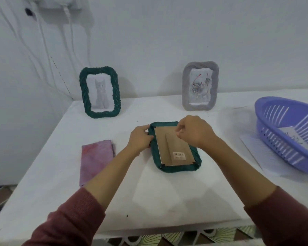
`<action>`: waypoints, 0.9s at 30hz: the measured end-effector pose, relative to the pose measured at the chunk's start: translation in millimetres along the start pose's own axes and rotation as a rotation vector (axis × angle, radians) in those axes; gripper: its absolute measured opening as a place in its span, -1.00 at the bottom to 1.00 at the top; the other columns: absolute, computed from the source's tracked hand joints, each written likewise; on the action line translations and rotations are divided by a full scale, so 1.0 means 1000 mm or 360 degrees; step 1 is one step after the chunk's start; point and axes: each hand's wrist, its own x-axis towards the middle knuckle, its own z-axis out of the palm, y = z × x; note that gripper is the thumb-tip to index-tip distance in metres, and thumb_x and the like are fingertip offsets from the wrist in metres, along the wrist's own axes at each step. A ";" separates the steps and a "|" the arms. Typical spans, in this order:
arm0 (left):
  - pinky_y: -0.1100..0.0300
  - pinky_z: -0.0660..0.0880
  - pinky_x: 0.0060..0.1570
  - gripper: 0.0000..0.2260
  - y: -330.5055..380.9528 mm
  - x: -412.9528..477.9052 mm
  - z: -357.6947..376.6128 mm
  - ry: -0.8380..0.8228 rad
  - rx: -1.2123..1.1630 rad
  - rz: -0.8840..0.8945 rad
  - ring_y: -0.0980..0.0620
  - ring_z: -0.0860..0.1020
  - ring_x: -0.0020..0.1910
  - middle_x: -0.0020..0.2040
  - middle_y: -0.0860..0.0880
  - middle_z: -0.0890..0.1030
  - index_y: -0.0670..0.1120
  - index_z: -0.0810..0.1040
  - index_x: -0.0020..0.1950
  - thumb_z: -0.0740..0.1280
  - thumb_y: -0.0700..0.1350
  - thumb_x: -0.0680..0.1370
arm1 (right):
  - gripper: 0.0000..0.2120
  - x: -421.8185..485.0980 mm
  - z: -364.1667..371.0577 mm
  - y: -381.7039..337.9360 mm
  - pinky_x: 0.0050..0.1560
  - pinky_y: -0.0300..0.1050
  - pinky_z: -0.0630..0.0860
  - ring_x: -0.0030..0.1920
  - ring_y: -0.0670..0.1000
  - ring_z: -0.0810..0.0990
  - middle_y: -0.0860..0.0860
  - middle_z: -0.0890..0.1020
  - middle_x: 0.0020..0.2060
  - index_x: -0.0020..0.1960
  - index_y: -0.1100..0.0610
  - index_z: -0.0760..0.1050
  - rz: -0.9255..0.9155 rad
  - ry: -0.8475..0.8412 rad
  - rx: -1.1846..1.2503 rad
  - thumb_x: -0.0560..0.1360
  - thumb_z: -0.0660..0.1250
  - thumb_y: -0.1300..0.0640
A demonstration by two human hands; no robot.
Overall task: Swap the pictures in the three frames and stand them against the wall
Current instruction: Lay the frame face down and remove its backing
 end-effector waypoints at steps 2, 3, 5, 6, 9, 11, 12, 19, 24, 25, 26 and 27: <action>-0.04 0.55 -0.05 -0.63 -0.010 0.002 0.004 0.0086 0.0268 0.0136 -0.03 0.46 -0.22 -0.23 -0.18 0.54 0.11 0.49 -0.29 0.22 -0.39 0.43 | -0.81 0.001 0.013 0.012 0.08 -0.05 0.53 0.01 0.07 0.60 0.06 0.64 0.02 0.02 0.14 0.58 0.0078 -0.0203 -0.0026 0.41 0.35 0.17; 0.02 0.53 -0.10 -0.69 -0.014 0.003 0.006 0.0130 0.0382 0.0205 -0.01 0.45 -0.23 -0.24 -0.16 0.54 0.05 0.48 -0.30 0.22 -0.37 0.42 | -0.79 -0.001 0.019 0.017 0.08 -0.03 0.54 0.01 0.06 0.60 0.05 0.64 0.01 0.01 0.16 0.58 0.0090 -0.0275 -0.0009 0.39 0.38 0.16; 0.03 0.50 -0.16 -0.84 -0.019 0.005 0.011 0.0173 0.0563 0.0317 0.00 0.46 -0.26 -0.24 -0.18 0.60 -0.15 0.54 -0.24 0.23 -0.36 0.41 | -0.76 -0.005 0.027 0.022 0.09 -0.02 0.54 0.02 0.05 0.59 0.04 0.65 -0.01 0.00 0.19 0.59 0.0093 -0.0301 0.0055 0.36 0.43 0.14; 0.02 0.49 -0.18 -0.87 -0.021 0.006 0.013 0.0172 0.0636 0.0359 -0.01 0.47 -0.29 -0.23 -0.23 0.63 -0.24 0.57 -0.21 0.23 -0.36 0.41 | -0.76 -0.007 0.029 0.024 0.08 -0.02 0.54 0.01 0.05 0.60 0.05 0.66 -0.02 -0.01 0.20 0.61 0.0090 -0.0274 0.0075 0.36 0.44 0.13; 0.18 0.34 -0.37 -0.88 -0.023 0.009 0.016 0.0127 0.0792 0.0367 0.05 0.37 -0.42 -0.36 -0.18 0.56 -0.30 0.49 -0.31 0.23 -0.36 0.41 | -0.77 -0.011 0.036 0.030 0.04 -0.01 0.56 -0.04 0.06 0.62 0.07 0.68 -0.06 -0.05 0.23 0.62 0.0066 -0.0233 0.0073 0.36 0.45 0.13; 0.26 0.23 -0.44 -0.74 -0.021 0.009 0.018 0.0122 0.0943 0.0326 0.06 0.33 -0.42 -0.45 -0.03 0.39 -0.17 0.32 -0.43 0.20 -0.34 0.45 | -0.77 -0.012 0.038 0.033 0.02 0.00 0.57 -0.07 0.07 0.63 0.09 0.68 -0.09 -0.06 0.25 0.62 0.0024 -0.0254 0.0057 0.36 0.45 0.13; 0.24 0.23 -0.44 -0.70 -0.020 0.009 0.020 0.0148 0.1006 0.0302 0.02 0.36 -0.38 -0.45 0.00 0.36 -0.12 0.27 -0.44 0.18 -0.31 0.48 | -0.78 -0.010 0.037 0.036 0.01 0.01 0.58 -0.08 0.07 0.63 0.10 0.68 -0.10 -0.08 0.27 0.62 0.0010 -0.0257 0.0072 0.36 0.44 0.13; 0.12 0.39 0.20 -0.72 -0.014 0.017 0.020 0.0339 0.0801 0.0345 -0.10 0.49 0.19 0.24 -0.16 0.52 -0.15 0.48 0.28 0.17 -0.16 0.60 | -0.87 0.041 0.013 0.066 -0.21 -0.19 0.42 -0.18 0.00 0.51 0.05 0.57 -0.22 -0.08 0.16 0.63 0.0026 0.0198 0.0319 0.44 0.32 0.21; 0.23 0.42 0.00 -0.81 -0.011 0.034 0.016 0.0158 0.0688 0.0353 0.01 0.51 -0.07 0.11 -0.14 0.61 -0.17 0.58 0.12 0.28 -0.19 0.54 | -0.86 0.063 0.026 0.071 -0.11 -0.15 0.39 -0.14 -0.01 0.49 0.00 0.52 -0.18 -0.06 0.19 0.63 -0.0167 -0.0003 0.0240 0.43 0.32 0.24; 0.25 0.40 -0.04 -0.82 -0.010 0.035 0.015 0.0132 0.0697 0.0369 0.05 0.49 -0.11 0.08 -0.13 0.62 -0.18 0.60 0.08 0.30 -0.19 0.53 | -0.86 0.064 0.028 0.072 -0.10 -0.16 0.39 -0.15 -0.03 0.48 -0.01 0.52 -0.17 -0.07 0.21 0.63 -0.0207 -0.0034 0.0222 0.43 0.32 0.26; 0.27 0.38 -0.05 -0.83 -0.010 0.036 0.013 0.0114 0.0700 0.0382 0.07 0.48 -0.11 0.07 -0.13 0.63 -0.19 0.62 0.07 0.31 -0.19 0.52 | -0.86 0.067 0.030 0.073 -0.11 -0.17 0.39 -0.19 -0.04 0.48 -0.01 0.53 -0.18 -0.09 0.24 0.63 -0.0232 -0.0049 0.0219 0.43 0.31 0.28; 0.28 0.37 -0.05 -0.83 -0.009 0.036 0.012 0.0106 0.0697 0.0398 0.08 0.48 -0.11 0.06 -0.13 0.64 -0.20 0.62 0.06 0.32 -0.19 0.52 | -0.87 0.068 0.031 0.074 -0.14 -0.19 0.39 -0.24 -0.07 0.47 -0.01 0.53 -0.18 -0.10 0.26 0.63 -0.0246 -0.0051 0.0229 0.42 0.31 0.30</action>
